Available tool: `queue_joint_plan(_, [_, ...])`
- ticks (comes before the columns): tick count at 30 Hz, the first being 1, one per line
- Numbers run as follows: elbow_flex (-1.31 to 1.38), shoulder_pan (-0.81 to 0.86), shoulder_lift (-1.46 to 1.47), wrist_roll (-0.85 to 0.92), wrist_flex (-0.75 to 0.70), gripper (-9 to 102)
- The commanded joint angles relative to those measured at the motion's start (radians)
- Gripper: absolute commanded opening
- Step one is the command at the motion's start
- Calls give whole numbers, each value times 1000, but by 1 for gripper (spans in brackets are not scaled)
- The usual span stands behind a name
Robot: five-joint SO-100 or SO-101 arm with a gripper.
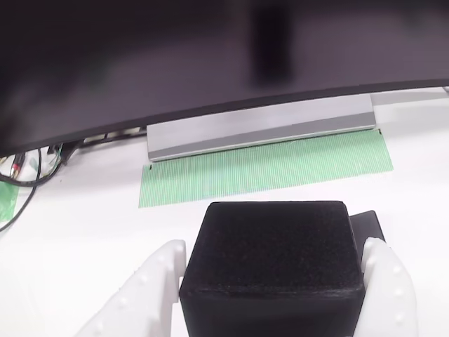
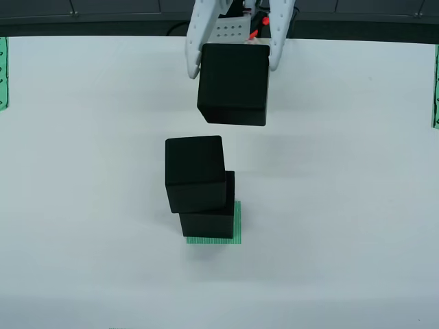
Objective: Stack 3 Blocks on the chosen place.
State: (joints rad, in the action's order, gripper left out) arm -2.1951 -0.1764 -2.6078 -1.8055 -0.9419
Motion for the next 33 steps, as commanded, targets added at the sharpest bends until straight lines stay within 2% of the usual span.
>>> queue_joint_plan(1, [-28, 17, 2, 9, 106, 22])
queue_joint_plan(24, [-218, 123, -21, 83, 460, 22])
queue_joint_plan(33, [-236, 133, -21, 94, 462, 22])
